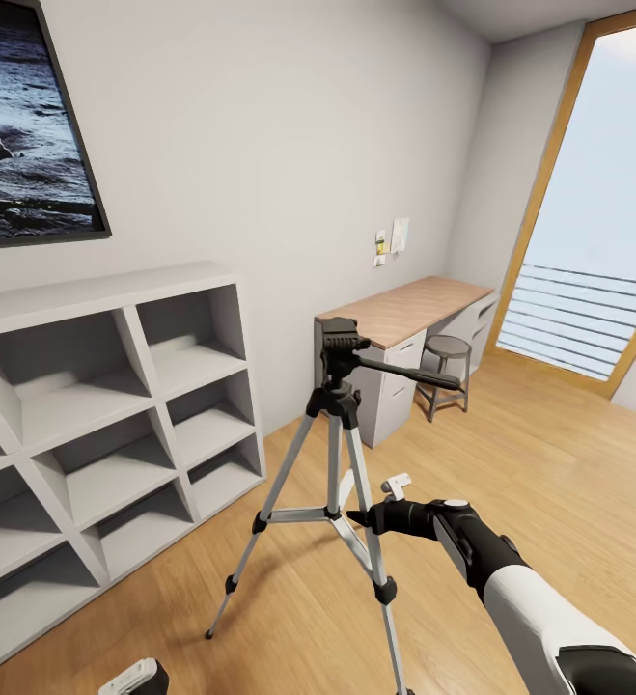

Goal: Attach the digital camera to the camera tripod in the bedroom.

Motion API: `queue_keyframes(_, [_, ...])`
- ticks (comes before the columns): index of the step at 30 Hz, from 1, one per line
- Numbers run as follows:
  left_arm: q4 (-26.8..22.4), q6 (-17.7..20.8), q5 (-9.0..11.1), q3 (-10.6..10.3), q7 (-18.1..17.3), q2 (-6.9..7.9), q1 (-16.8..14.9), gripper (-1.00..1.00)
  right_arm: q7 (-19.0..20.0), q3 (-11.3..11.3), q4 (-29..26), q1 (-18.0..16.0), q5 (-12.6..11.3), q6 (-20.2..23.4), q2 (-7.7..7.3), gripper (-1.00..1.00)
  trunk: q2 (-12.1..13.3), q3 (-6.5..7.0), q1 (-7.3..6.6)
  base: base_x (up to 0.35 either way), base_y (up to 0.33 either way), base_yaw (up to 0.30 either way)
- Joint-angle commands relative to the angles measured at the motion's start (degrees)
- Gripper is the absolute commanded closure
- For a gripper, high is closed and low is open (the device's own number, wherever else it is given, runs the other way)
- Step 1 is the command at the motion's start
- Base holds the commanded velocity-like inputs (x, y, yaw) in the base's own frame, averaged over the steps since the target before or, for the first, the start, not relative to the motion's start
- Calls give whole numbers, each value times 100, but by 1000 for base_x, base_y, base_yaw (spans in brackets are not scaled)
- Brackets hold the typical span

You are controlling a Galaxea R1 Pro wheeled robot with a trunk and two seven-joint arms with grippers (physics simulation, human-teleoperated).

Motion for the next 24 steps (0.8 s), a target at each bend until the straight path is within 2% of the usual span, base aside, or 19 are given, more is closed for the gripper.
queue_keyframes(1, [-17,8,42,-40,37,8,-4,100,16,9,-10,-2,41,25,-2,100,-6,-8,1,0,0,0])
queue_keyframes(5, [-17,4,29,-40,68,8,-3,100,-52,8,-9,-2,38,31,-3,100,-6,-8,1,0,0,0])
queue_keyframes(7, [-61,6,13,-38,197,8,-3,100,-148,9,-9,-2,33,29,-2,100,-6,-8,1,0,0,0])
queue_keyframes(13, [-480,6,-28,-62,1143,-40,-2,100,-257,15,91,-2,40,25,-2,100,-6,-8,1,0,0,0])
queue_keyframes(16, [-1189,51,-37,-40,1607,118,-11,100,-258,26,153,-2,45,25,0,100,-6,-8,1,0,0,0])
queue_keyframes(18, [-1641,186,-36,-32,1893,282,-59,100,-253,30,197,-2,49,20,-1,100,-6,-8,1,0,0,0])
queue_keyframes(20, [-2181,627,-32,-21,2308,468,-385,100,-250,33,243,-2,53,18,-2,100,-6,-8,1,0,0,0])
queue_keyframes(21, [-2281,772,-31,-20,2416,497,-510,100,-250,33,251,-2,54,17,-2,100,-6,-8,1,0,0,0])
queue_keyframes(24, [-2610,1487,-18,47,2934,561,-1325,100,-248,34,273,-2,63,-4,-13,100,-6,-8,1,0,0,0])
